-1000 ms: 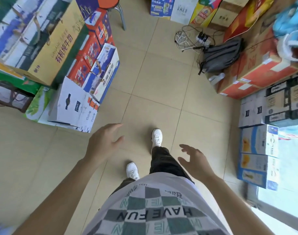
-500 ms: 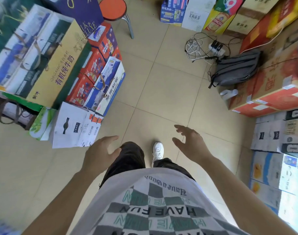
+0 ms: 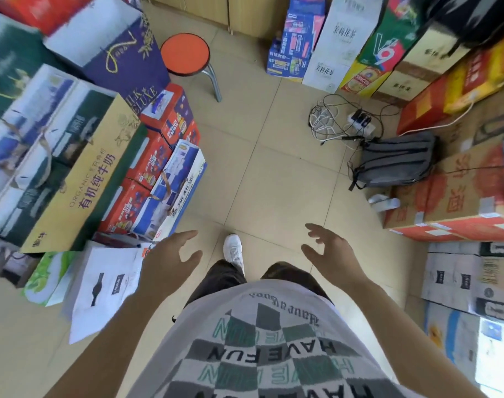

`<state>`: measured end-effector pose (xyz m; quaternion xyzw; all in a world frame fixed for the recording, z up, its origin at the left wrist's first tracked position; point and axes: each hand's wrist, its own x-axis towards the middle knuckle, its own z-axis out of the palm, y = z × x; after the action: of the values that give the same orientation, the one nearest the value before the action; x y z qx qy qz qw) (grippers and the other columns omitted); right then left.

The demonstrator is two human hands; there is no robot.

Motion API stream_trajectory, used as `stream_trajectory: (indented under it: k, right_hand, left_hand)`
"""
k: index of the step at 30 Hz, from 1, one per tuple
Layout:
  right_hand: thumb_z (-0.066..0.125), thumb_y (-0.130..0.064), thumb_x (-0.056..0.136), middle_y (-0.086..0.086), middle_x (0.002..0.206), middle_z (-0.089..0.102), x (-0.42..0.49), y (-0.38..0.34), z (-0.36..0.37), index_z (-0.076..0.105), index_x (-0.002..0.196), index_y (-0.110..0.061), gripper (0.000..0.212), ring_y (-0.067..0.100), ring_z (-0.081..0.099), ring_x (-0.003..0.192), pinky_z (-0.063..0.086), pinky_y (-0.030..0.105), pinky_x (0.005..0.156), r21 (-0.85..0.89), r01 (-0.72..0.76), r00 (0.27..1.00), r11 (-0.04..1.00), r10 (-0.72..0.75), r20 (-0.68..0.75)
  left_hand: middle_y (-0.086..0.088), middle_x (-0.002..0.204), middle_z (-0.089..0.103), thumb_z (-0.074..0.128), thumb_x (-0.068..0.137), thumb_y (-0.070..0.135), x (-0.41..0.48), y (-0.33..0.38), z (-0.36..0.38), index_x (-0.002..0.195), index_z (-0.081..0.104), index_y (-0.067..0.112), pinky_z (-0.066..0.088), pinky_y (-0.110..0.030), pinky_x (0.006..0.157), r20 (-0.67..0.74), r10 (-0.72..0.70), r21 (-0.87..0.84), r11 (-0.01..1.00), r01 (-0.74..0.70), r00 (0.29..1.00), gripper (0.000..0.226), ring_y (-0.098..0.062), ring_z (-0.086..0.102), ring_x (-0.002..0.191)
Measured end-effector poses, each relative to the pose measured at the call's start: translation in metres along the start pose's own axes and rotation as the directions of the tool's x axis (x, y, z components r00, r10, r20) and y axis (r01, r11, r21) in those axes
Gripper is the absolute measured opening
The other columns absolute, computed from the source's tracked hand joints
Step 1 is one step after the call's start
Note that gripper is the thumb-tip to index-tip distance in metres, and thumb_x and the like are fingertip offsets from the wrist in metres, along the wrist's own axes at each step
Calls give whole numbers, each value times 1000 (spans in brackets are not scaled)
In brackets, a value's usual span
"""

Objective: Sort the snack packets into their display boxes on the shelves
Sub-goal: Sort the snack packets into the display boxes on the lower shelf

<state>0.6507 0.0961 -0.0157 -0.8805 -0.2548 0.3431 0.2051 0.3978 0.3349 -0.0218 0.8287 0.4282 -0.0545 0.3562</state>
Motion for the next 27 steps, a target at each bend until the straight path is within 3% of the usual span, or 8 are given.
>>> stream_trajectory:
  k: [3, 8, 12, 17, 21, 27]
  right_hand:
    - [65, -33, 94, -4, 125, 66, 26, -8, -16, 52, 142, -27, 50, 15, 61, 112, 44, 26, 90, 24, -62, 998, 998, 62, 4]
    - [64, -36, 94, -7, 122, 67, 74, -10, -44, 50, 143, -28, 52, 10, 60, 103, 46, 23, 89, 51, -145, 988, 988, 142, 57]
    - [65, -34, 94, -5, 124, 67, 139, -10, -71, 50, 144, -27, 52, 13, 62, 104, 49, 28, 91, 49, -156, 984, 987, 151, 93]
    - [65, -33, 94, -6, 126, 66, 243, -21, -123, 49, 144, -29, 52, 13, 63, 107, 45, 23, 87, 43, -103, 987, 994, 97, 128]
    - [67, -31, 93, -3, 123, 67, 329, -46, -174, 52, 142, -26, 51, 15, 64, 105, 49, 29, 89, 64, -47, 995, 997, 41, 92]
    - [68, -28, 92, -3, 119, 67, 438, -113, -232, 54, 140, -23, 50, 15, 64, 103, 50, 34, 92, 66, 67, 997, 996, -69, 32]
  left_hand:
    - [-3, 127, 69, 76, 88, 24, 57, 19, -23, 131, 65, 17, 52, -35, 88, -18, 66, 21, 998, -66, 998, 45, -22, 64, 116]
    - [0, 124, 70, 75, 89, 26, 150, 54, -57, 131, 66, 19, 55, -38, 87, -28, 105, 33, 994, -104, 994, 44, -22, 67, 111]
    - [-2, 116, 72, 77, 87, 24, 225, 87, -63, 128, 68, 18, 48, -30, 78, -40, 89, 61, 994, -87, 995, 42, -25, 67, 102]
    - [7, 126, 68, 73, 90, 31, 296, 128, -62, 132, 65, 24, 50, -33, 89, 23, -3, 82, 997, 2, 1000, 43, -17, 65, 114]
    - [12, 120, 69, 74, 89, 32, 328, 150, -61, 131, 65, 30, 45, -25, 80, 36, -91, 60, 994, 89, 995, 42, -8, 63, 102]
    - [19, 115, 67, 73, 89, 35, 381, 164, -81, 126, 65, 37, 43, -23, 80, 39, -227, 52, 973, 224, 973, 38, -5, 63, 104]
